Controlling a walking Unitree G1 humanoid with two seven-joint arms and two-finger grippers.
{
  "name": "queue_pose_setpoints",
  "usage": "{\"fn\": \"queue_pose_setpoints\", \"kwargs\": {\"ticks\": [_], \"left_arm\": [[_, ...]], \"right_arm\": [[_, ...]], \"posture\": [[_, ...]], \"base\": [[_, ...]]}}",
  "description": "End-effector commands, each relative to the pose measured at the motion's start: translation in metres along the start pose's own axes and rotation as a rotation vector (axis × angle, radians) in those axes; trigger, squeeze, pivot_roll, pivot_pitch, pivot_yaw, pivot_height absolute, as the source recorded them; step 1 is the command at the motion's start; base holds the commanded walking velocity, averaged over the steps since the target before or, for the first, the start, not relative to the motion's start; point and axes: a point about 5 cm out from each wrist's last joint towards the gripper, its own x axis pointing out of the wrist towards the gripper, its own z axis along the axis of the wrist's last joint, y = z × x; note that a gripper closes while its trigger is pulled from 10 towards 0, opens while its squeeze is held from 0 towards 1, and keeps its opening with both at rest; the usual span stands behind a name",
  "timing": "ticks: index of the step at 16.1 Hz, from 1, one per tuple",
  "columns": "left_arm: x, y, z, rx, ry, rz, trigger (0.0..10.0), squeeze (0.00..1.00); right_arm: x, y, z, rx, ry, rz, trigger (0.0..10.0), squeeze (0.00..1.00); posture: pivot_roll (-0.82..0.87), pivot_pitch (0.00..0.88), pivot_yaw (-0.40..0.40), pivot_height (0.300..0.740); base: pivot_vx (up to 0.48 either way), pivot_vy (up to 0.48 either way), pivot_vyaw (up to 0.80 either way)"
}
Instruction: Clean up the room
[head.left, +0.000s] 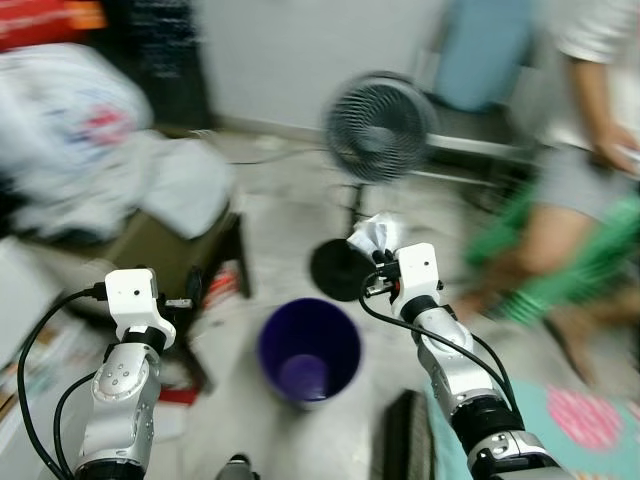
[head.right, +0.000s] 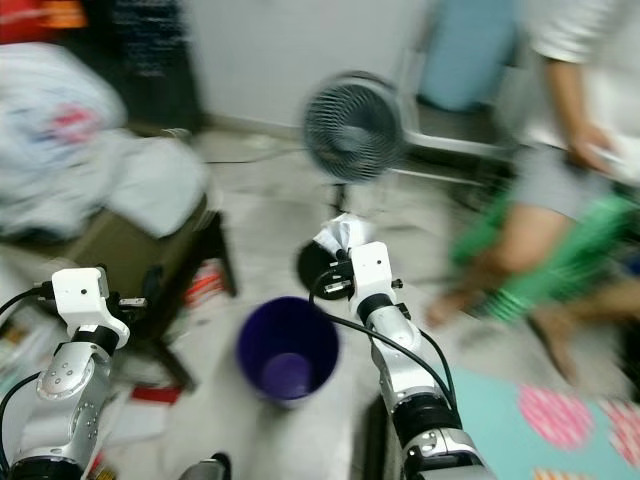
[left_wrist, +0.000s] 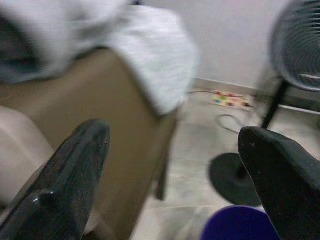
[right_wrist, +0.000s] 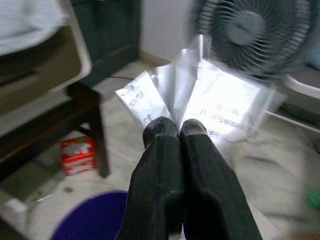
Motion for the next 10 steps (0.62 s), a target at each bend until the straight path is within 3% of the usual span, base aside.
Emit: {"fn": "queue_pose_setpoints", "kwargs": {"ticks": [1, 6, 10], "left_arm": [[-0.0018, -0.0008, -0.0019, 0.013, 0.009, -0.011, 10.0, 0.0], [-0.0021, -0.0021, -0.0018, 0.006, 0.004, -0.027, 10.0, 0.0], [-0.0021, -0.002, -0.0015, 0.005, 0.003, -0.028, 10.0, 0.0]], "right_arm": [[-0.0012, -0.0036, -0.0012, -0.003, 0.002, -0.013, 10.0, 0.0], [-0.0014, -0.0035, -0.0017, 0.0, 0.005, -0.014, 10.0, 0.0], [-0.001, -0.0035, -0.0014, 0.003, 0.005, -0.015, 10.0, 0.0]], "posture": [[0.06, 0.135, -0.064, 0.74], [0.06, 0.131, -0.065, 0.74], [0.06, 0.134, -0.064, 0.74]], "base": [[0.0, 0.0, 0.0], [0.0, 0.0, 0.0], [0.25, 0.0, 0.0]]}}
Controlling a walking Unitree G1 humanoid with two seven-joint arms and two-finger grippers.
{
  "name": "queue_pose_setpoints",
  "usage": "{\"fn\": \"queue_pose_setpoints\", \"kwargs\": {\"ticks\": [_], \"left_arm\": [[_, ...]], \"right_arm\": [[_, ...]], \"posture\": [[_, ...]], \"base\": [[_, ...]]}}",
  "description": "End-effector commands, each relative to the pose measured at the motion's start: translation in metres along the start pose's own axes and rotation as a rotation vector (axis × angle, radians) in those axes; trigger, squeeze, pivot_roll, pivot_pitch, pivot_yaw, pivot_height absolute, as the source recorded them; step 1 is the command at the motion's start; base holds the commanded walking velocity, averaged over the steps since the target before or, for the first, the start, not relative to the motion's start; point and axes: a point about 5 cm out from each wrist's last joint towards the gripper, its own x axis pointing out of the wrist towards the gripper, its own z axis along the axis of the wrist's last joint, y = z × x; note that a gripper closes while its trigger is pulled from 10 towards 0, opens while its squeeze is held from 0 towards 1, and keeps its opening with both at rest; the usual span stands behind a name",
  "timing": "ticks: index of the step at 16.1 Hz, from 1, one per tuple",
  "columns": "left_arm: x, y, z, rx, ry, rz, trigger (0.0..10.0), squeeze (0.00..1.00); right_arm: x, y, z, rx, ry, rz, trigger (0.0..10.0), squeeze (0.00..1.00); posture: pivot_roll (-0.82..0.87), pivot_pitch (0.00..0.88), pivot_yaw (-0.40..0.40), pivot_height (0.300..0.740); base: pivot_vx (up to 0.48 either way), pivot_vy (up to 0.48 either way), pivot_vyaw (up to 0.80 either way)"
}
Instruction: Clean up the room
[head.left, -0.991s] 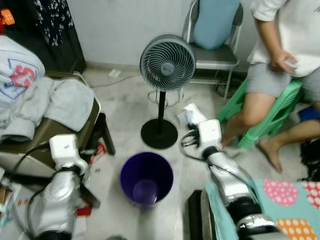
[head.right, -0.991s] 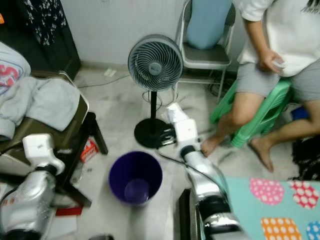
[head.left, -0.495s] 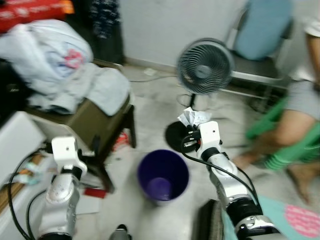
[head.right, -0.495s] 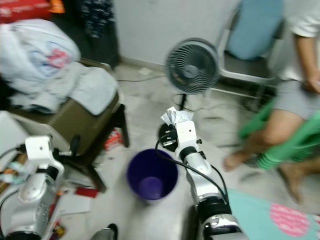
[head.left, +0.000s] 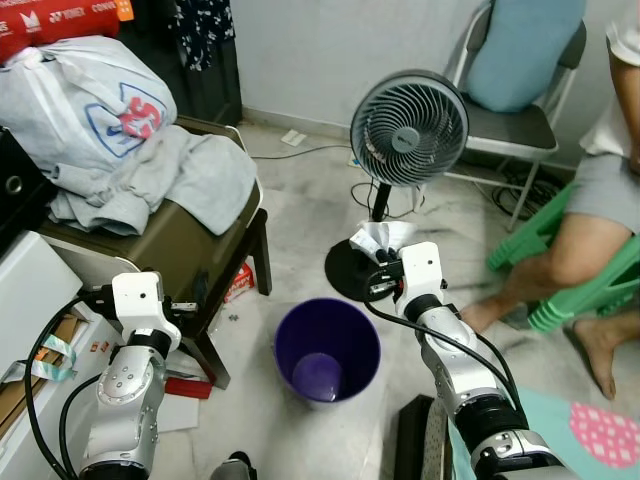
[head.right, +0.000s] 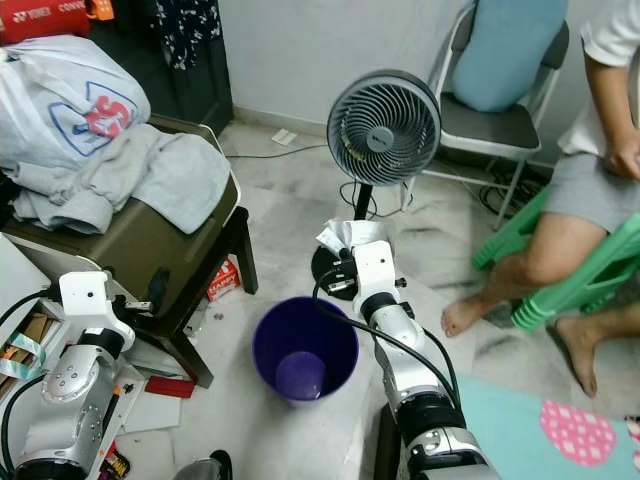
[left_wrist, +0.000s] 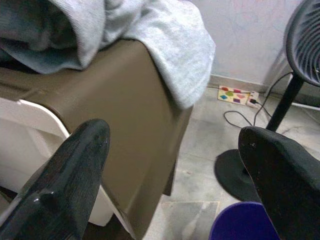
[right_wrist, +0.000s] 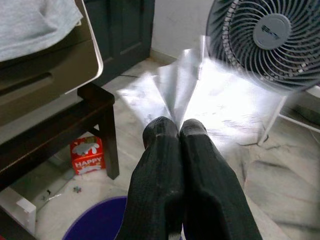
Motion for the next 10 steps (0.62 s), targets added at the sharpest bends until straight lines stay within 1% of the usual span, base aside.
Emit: {"fn": "queue_pose_setpoints", "kwargs": {"ticks": [1, 10], "left_arm": [[-0.0004, 0.0008, 0.0012, 0.003, -0.006, 0.0, 10.0, 0.0], [0.0013, 0.001, 0.0024, -0.004, -0.01, 0.002, 10.0, 0.0]], "right_arm": [[-0.0008, -0.0037, -0.001, 0.001, 0.005, -0.015, 10.0, 0.0], [0.0004, -0.0054, 0.0002, -0.001, 0.004, -0.023, 10.0, 0.0]], "posture": [[0.05, 0.135, -0.063, 0.74], [0.05, 0.138, -0.065, 0.74]], "base": [[0.251, 0.0, 0.0], [0.259, 0.0, 0.0]]}}
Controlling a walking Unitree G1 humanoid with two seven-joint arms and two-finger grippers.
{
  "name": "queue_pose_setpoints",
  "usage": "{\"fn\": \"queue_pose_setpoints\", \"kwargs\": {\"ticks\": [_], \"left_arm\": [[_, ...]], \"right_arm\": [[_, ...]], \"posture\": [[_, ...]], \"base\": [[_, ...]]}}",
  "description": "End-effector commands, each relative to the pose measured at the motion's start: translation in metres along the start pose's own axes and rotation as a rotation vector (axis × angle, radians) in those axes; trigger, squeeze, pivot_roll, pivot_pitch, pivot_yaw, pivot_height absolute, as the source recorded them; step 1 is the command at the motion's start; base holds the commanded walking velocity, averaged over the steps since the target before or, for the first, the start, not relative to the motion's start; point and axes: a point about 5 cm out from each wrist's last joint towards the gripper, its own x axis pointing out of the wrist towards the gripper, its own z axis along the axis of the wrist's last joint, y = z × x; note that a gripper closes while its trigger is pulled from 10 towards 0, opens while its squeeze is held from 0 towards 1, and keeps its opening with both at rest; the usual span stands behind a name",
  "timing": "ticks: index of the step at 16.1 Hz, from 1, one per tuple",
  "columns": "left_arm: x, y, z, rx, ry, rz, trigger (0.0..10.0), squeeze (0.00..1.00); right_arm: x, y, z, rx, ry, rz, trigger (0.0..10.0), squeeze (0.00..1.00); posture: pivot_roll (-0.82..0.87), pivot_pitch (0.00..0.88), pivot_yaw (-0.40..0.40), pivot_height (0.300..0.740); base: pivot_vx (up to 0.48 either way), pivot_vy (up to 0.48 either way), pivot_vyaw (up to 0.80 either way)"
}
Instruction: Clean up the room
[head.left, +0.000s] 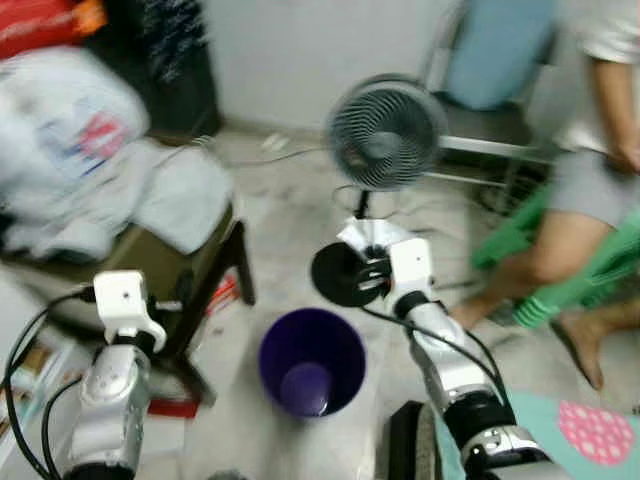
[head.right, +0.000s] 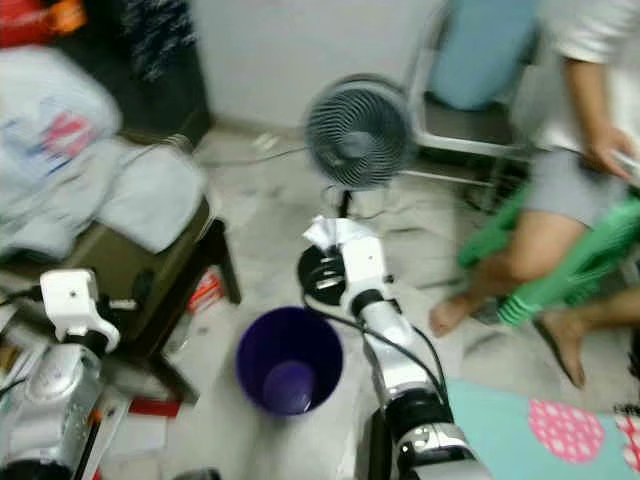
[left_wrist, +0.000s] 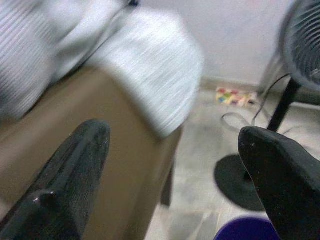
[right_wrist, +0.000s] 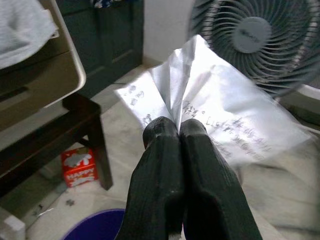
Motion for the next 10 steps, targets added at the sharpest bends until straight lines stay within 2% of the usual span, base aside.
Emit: {"fn": "queue_pose_setpoints", "kwargs": {"ticks": [1, 6, 7, 8, 9, 10], "left_arm": [[-0.002, -0.008, -0.005, -0.012, 0.013, -0.02, 10.0, 0.0], [-0.001, -0.006, -0.005, -0.003, 0.02, 0.0, 10.0, 0.0], [-0.003, -0.003, -0.002, -0.011, 0.001, 0.005, 10.0, 0.0], [-0.006, -0.001, 0.0, -0.02, -0.012, -0.003, 10.0, 0.0], [-0.018, 0.004, 0.006, -0.064, -0.047, -0.059, 10.0, 0.0], [-0.023, 0.003, 0.007, -0.085, -0.052, -0.083, 10.0, 0.0]], "right_arm": [[-0.004, -0.014, -0.004, -0.001, 0.014, -0.05, 10.0, 0.0], [-0.005, -0.014, -0.004, -0.005, 0.011, -0.049, 10.0, 0.0], [-0.005, -0.013, -0.003, -0.009, 0.007, -0.047, 10.0, 0.0], [-0.006, -0.013, -0.002, -0.011, 0.0, -0.049, 10.0, 0.0], [-0.009, -0.019, 0.0, 0.006, -0.015, -0.073, 10.0, 0.0], [-0.011, -0.02, -0.001, 0.009, -0.014, -0.08, 10.0, 0.0]], "posture": [[0.05, 0.138, -0.065, 0.74], [0.05, 0.139, -0.064, 0.74], [0.05, 0.142, -0.06, 0.74], [0.06, 0.149, -0.056, 0.74], [0.06, 0.162, -0.05, 0.74], [0.06, 0.165, -0.049, 0.74]], "base": [[0.0, 0.0, 0.0], [0.0, 0.0, 0.0], [0.0, 0.0, 0.63], [0.0, 0.0, 0.8], [0.0, 0.0, 0.0], [0.0, 0.0, 0.0]]}}
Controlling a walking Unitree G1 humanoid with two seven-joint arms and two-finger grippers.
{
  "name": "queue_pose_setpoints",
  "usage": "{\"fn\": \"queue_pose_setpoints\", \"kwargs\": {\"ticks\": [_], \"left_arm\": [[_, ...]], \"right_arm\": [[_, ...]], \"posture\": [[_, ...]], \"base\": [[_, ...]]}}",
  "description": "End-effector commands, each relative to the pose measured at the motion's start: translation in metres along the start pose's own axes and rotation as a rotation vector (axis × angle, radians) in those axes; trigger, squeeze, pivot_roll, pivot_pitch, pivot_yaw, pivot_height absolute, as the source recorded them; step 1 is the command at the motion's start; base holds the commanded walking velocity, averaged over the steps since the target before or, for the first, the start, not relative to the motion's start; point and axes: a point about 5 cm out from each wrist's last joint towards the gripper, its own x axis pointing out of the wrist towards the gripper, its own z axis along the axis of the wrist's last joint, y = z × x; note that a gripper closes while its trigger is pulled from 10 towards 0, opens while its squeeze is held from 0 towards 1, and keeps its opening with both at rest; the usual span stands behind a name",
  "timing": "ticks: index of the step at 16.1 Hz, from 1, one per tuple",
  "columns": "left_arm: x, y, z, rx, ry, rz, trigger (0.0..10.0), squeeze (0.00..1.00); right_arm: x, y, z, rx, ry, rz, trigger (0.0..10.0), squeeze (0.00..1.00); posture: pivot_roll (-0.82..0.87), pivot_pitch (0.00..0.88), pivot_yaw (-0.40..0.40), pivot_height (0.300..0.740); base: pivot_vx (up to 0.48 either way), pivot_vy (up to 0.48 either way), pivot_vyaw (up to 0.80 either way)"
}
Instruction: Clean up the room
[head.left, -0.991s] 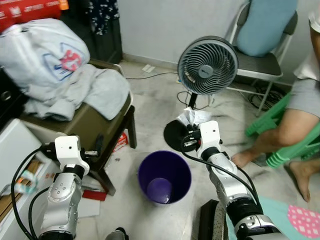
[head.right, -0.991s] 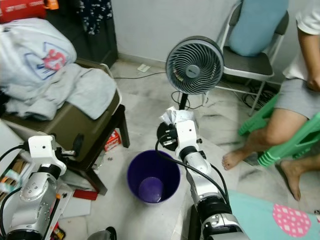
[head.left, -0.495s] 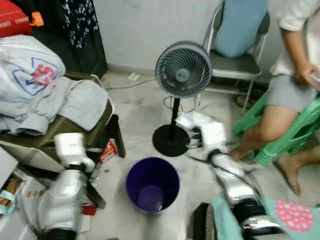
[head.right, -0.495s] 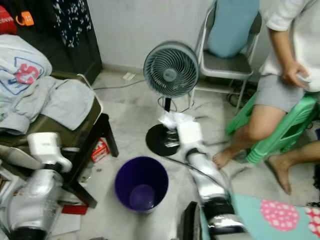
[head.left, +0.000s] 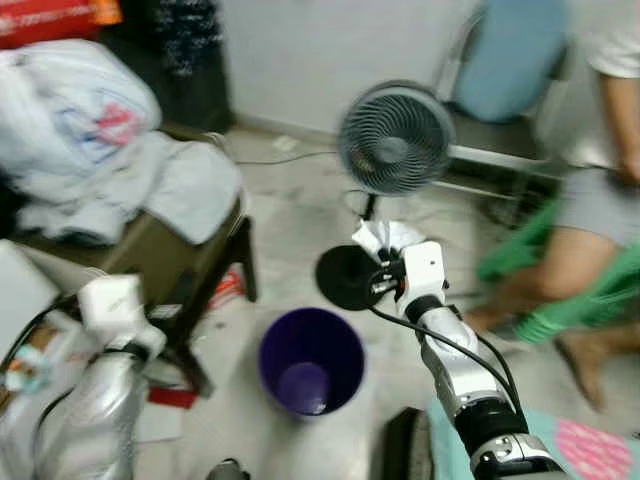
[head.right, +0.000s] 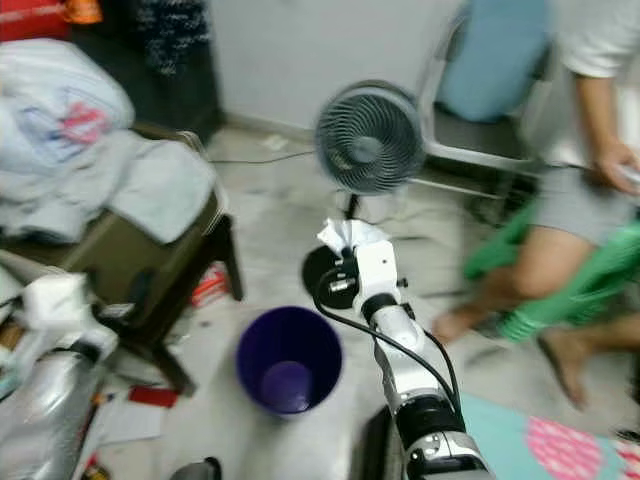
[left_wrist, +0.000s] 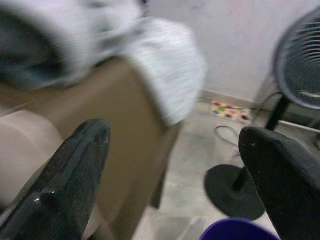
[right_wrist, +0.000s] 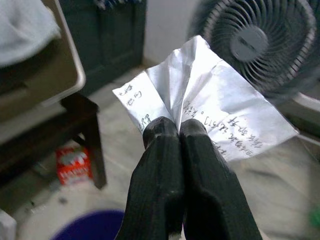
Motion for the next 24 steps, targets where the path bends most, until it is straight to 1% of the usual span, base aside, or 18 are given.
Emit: {"fn": "queue_pose_setpoints", "kwargs": {"ticks": [1, 3, 4, 5, 6, 8, 10, 12, 14, 15, 16, 17, 18, 19, 20, 22, 23, 24], "left_arm": [[0.001, -0.011, 0.01, -0.022, -0.033, -0.072, 10.0, 0.0], [-0.004, -0.018, 0.012, -0.026, -0.035, -0.104, 10.0, 0.0], [-0.008, -0.028, 0.012, -0.014, -0.045, -0.131, 10.0, 0.0], [-0.008, -0.029, 0.012, -0.013, -0.047, -0.132, 10.0, 0.0], [-0.007, -0.033, 0.011, -0.031, -0.055, -0.118, 10.0, 0.0], [-0.004, -0.036, 0.01, -0.057, -0.072, -0.083, 10.0, 0.0], [0.001, -0.041, 0.01, -0.064, -0.082, -0.074, 10.0, 0.0], [0.002, -0.047, 0.009, -0.058, -0.085, -0.076, 10.0, 0.0], [-0.003, -0.052, 0.004, -0.06, -0.062, -0.082, 10.0, 0.0], [-0.006, -0.052, -0.001, -0.066, -0.034, -0.089, 10.0, 0.0], [-0.005, -0.051, -0.003, -0.075, -0.019, -0.09, 10.0, 0.0], [-0.002, -0.051, -0.006, -0.073, 0.008, -0.115, 10.0, 0.0], [0.002, -0.054, -0.008, -0.068, 0.024, -0.135, 10.0, 0.0], [0.007, -0.058, -0.008, -0.067, 0.038, -0.165, 10.0, 0.0], [0.012, -0.063, -0.007, -0.061, 0.048, -0.203, 10.0, 0.0], [0.016, -0.065, -0.005, -0.041, 0.056, -0.249, 10.0, 0.0], [0.018, -0.063, -0.006, -0.025, 0.067, -0.27, 10.0, 0.0], [0.022, -0.058, -0.006, -0.019, 0.075, -0.259, 10.0, 0.0]], "right_arm": [[-0.006, -0.008, -0.004, 0.011, 0.014, -0.029, 10.0, 0.0], [-0.008, -0.008, -0.006, 0.003, 0.017, -0.027, 10.0, 0.0], [-0.009, -0.007, -0.005, -0.023, 0.014, -0.009, 10.0, 0.0], [-0.009, -0.007, -0.004, -0.03, 0.013, -0.001, 10.0, 0.0], [-0.009, -0.006, -0.004, -0.055, 0.02, 0.026, 10.0, 0.0], [-0.007, -0.005, -0.002, -0.093, 0.026, 0.072, 10.0, 0.0], [-0.005, -0.004, 0.001, -0.138, 0.038, 0.109, 10.0, 0.0], [-0.007, -0.003, 0.003, -0.155, 0.035, 0.125, 10.0, 0.0], [-0.015, -0.006, -0.001, -0.133, 0.041, 0.101, 10.0, 0.0], [-0.021, -0.009, -0.005, -0.12, 0.042, 0.078, 10.0, 0.0], [-0.024, -0.011, -0.006, -0.119, 0.041, 0.057, 10.0, 0.0], [-0.028, -0.016, -0.009, -0.106, 0.042, 0.003, 10.0, 0.0], [-0.03, -0.021, -0.01, -0.093, 0.04, -0.039, 10.0, 0.0], [-0.033, -0.024, -0.01, -0.077, 0.034, -0.088, 10.0, 0.0], [-0.035, -0.024, -0.01, -0.06, 0.026, -0.117, 10.0, 0.0], [-0.037, -0.02, -0.01, -0.045, 0.018, -0.138, 10.0, 0.0], [-0.04, -0.018, -0.013, -0.031, 0.019, -0.155, 10.0, 0.0], [-0.042, -0.016, -0.015, -0.018, 0.025, -0.165, 10.0, 0.0]], "posture": [[0.06, 0.171, -0.049, 0.74], [0.06, 0.17, -0.055, 0.74], [0.05, 0.159, -0.082, 0.74], [0.05, 0.157, -0.087, 0.74], [0.05, 0.137, -0.126, 0.74], [0.05, 0.108, -0.18, 0.74], [0.06, 0.095, -0.236, 0.74], [0.05, 0.098, -0.24, 0.74], [0.04, 0.107, -0.2, 0.74], [0.03, 0.115, -0.156, 0.74], [0.02, 0.116, -0.125, 0.74], [0.0, 0.115, -0.072, 0.74], [0.0, 0.115, -0.047, 0.74], [-0.02, 0.112, 0.001, 0.74], [-0.03, 0.112, 0.026, 0.74], [-0.03, 0.115, 0.066, 0.74], [-0.04, 0.113, 0.077, 0.74], [-0.05, 0.103, 0.071, 0.74]], "base": [[0.0, 0.0, 0.0], [0.0, 0.0, 0.0], [0.0, 0.0, 0.0], [0.0, 0.0, 0.0], [0.0, 0.0, 0.0], [0.0, 0.0, 0.0], [0.0, 0.0, 0.0], [0.0, 0.0, 0.0], [0.0, 0.0, 0.0], [0.0, 0.0, 0.0], [0.0, 0.0, 0.0], [0.0, 0.0, 0.0], [0.0, 0.0, 0.0], [0.0, 0.0, 0.0], [0.0, 0.0, 0.0], [0.0, 0.0, 0.0], [0.0, 0.0, 0.0], [0.0, 0.0, 0.0]]}}
